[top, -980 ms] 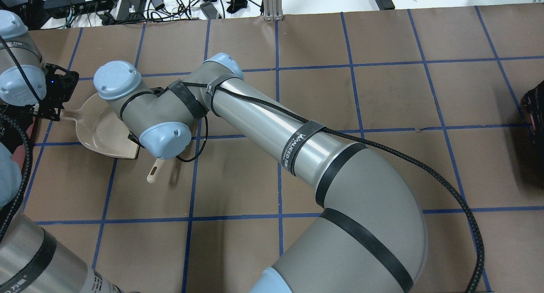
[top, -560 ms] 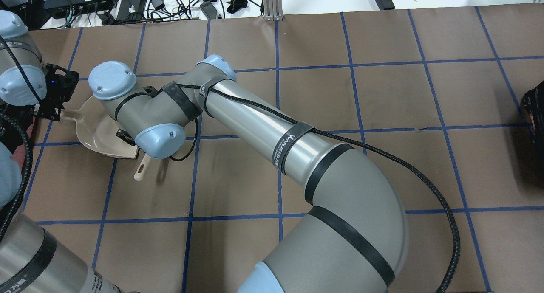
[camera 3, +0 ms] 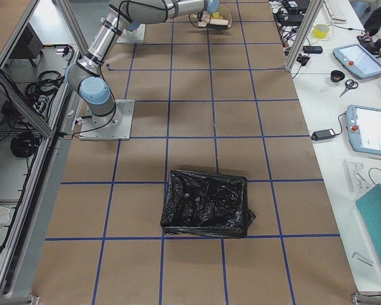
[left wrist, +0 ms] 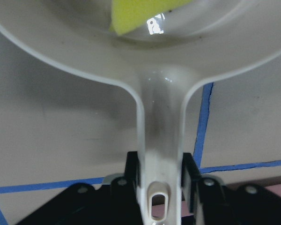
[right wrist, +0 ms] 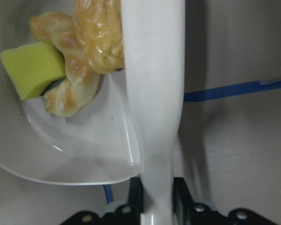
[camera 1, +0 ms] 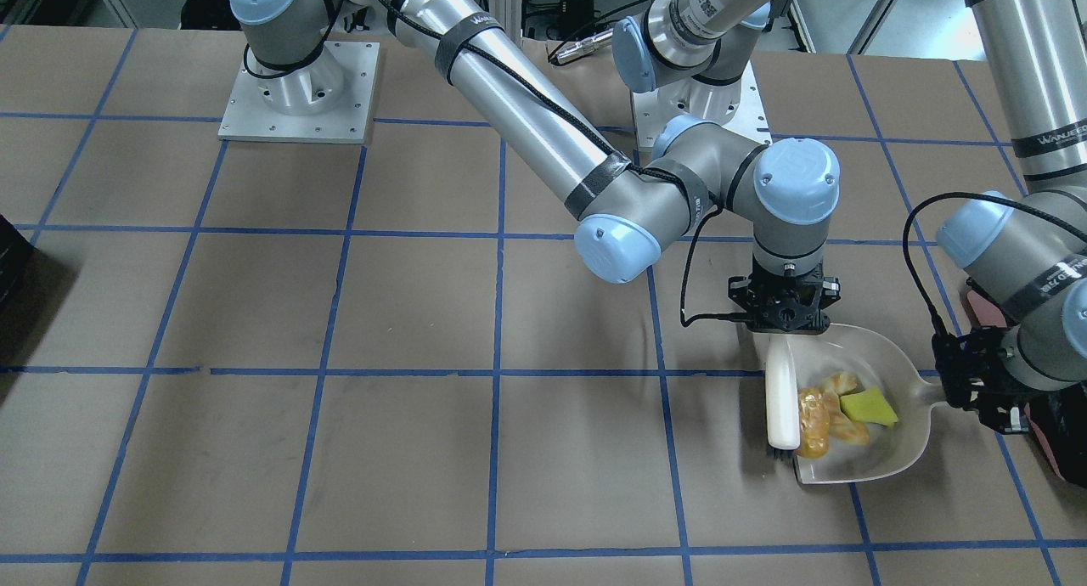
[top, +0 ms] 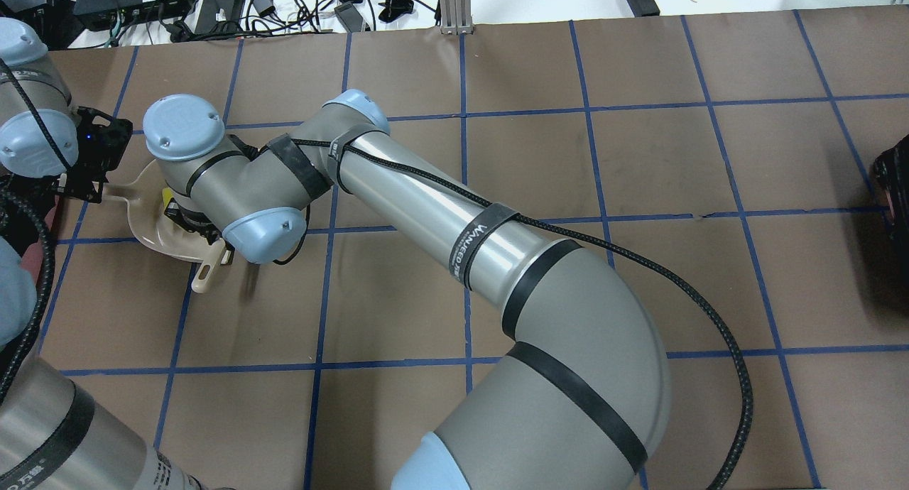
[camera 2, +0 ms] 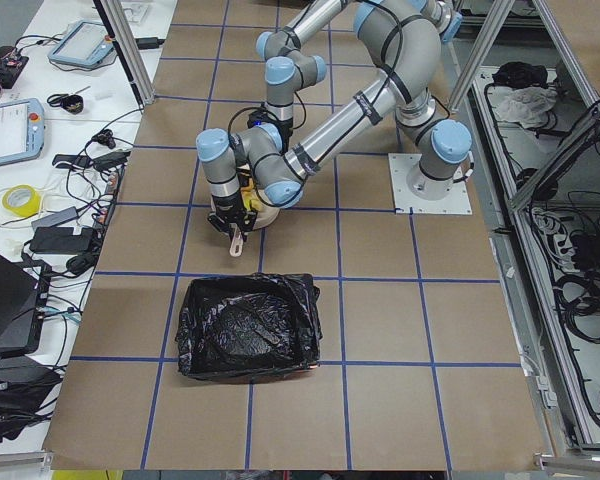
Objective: Sweep and dump trash in nearest bin
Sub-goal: 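Sweep the sponge, bread and potato into the dustpan with the right gripper's brush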
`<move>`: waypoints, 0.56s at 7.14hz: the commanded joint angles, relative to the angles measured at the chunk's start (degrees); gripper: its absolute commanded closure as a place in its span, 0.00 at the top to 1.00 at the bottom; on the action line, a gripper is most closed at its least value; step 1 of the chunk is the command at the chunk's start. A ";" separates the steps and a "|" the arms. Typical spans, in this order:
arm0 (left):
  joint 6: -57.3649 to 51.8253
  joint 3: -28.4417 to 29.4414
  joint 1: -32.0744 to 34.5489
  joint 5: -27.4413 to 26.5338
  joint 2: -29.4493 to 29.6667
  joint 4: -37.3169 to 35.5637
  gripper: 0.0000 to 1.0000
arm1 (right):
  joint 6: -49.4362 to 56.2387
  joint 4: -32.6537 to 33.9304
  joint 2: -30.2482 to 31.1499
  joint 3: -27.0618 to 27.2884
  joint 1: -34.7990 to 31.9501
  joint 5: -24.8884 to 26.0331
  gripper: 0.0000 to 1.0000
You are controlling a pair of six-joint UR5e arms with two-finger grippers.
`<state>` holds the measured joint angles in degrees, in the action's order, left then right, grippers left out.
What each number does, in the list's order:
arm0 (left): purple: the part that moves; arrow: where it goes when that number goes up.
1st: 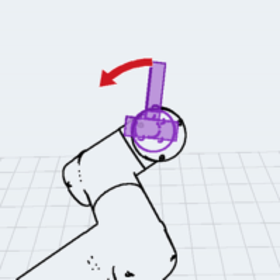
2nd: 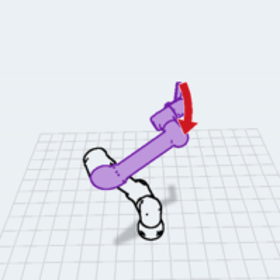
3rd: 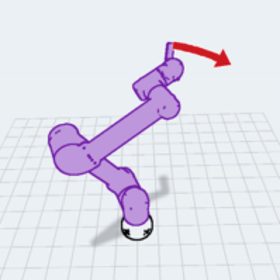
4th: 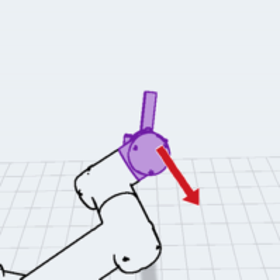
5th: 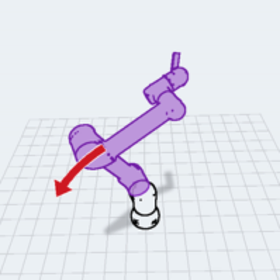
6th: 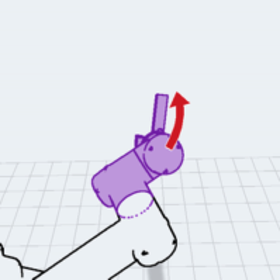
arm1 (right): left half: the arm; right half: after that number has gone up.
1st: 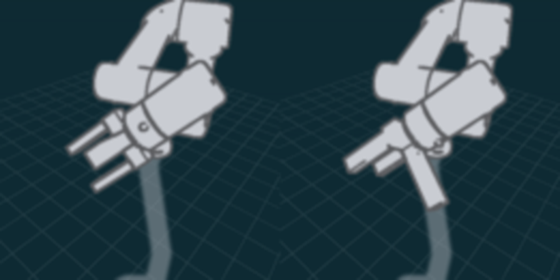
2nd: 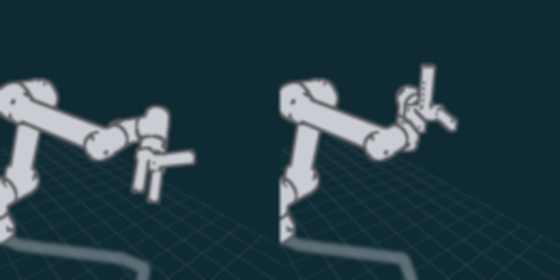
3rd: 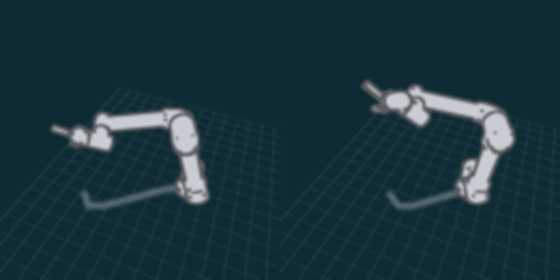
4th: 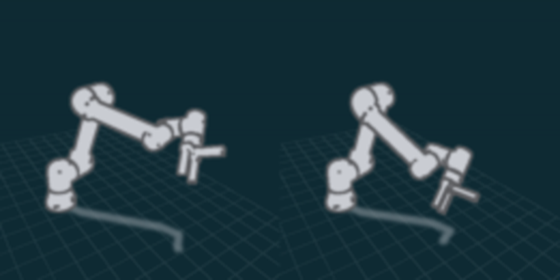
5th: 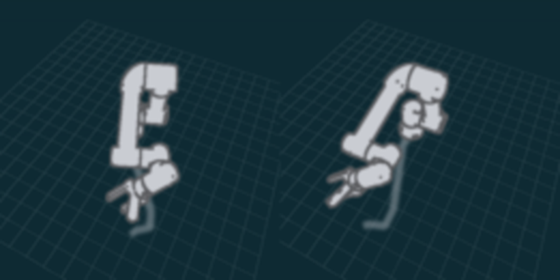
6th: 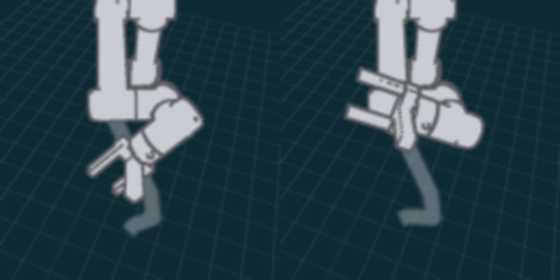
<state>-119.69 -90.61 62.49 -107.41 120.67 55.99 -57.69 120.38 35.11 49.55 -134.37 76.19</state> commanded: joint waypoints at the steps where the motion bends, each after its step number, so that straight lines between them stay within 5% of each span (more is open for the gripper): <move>1: 0.15 0.00 0.00 0.01 0.00 0.00 0.00 | -0.49 3.71 -0.74 -0.15 -0.28 -1.13 0.00; 4: 0.16 0.00 0.09 0.01 0.00 -0.09 0.00 | -1.98 4.43 -3.89 -5.13 -0.89 -2.80 0.00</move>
<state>-119.54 -90.58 62.55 -107.40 120.67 55.91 -59.00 124.53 32.93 47.28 -134.89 73.72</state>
